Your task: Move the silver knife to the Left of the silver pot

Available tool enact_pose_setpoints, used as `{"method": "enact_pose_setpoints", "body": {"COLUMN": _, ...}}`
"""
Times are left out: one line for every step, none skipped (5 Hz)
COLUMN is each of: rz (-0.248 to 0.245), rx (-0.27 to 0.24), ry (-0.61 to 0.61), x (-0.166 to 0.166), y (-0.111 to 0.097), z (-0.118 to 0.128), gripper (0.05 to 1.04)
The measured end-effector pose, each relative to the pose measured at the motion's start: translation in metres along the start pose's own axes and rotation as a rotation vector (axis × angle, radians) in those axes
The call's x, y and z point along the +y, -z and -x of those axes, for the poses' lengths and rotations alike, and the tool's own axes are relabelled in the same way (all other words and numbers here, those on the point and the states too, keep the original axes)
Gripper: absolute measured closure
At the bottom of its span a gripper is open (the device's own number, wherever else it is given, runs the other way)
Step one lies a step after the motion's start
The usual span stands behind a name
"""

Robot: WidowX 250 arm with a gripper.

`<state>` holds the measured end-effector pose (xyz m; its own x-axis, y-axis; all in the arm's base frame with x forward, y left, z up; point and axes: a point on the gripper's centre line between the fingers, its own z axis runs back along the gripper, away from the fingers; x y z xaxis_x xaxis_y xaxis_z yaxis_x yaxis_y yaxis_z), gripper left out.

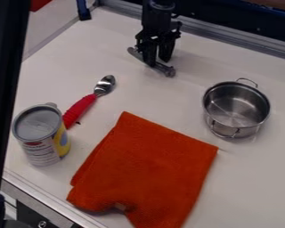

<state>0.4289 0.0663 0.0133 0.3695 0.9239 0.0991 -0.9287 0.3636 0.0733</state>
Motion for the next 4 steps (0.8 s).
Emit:
{"method": "enact_pose_setpoints", "body": {"rz": 0.021, "rx": 0.009, "ry": -0.003, "x": -0.002, "y": 0.0, "z": -0.001, "gripper": 0.117}}
{"method": "enact_pose_setpoints", "body": {"rz": 0.031, "rx": 0.011, "ry": -0.01, "x": 0.001, "y": -0.003, "z": -0.001, "gripper": 0.087}}
{"method": "enact_pose_setpoints", "body": {"rz": 0.093, "rx": -0.058, "ry": -0.012, "x": 0.007, "y": -0.026, "z": -0.007, "gripper": 0.087}}
{"method": "enact_pose_setpoints", "body": {"rz": 0.138, "rx": -0.061, "ry": 0.072, "x": 0.009, "y": -0.051, "z": -0.004, "gripper": 0.087}}
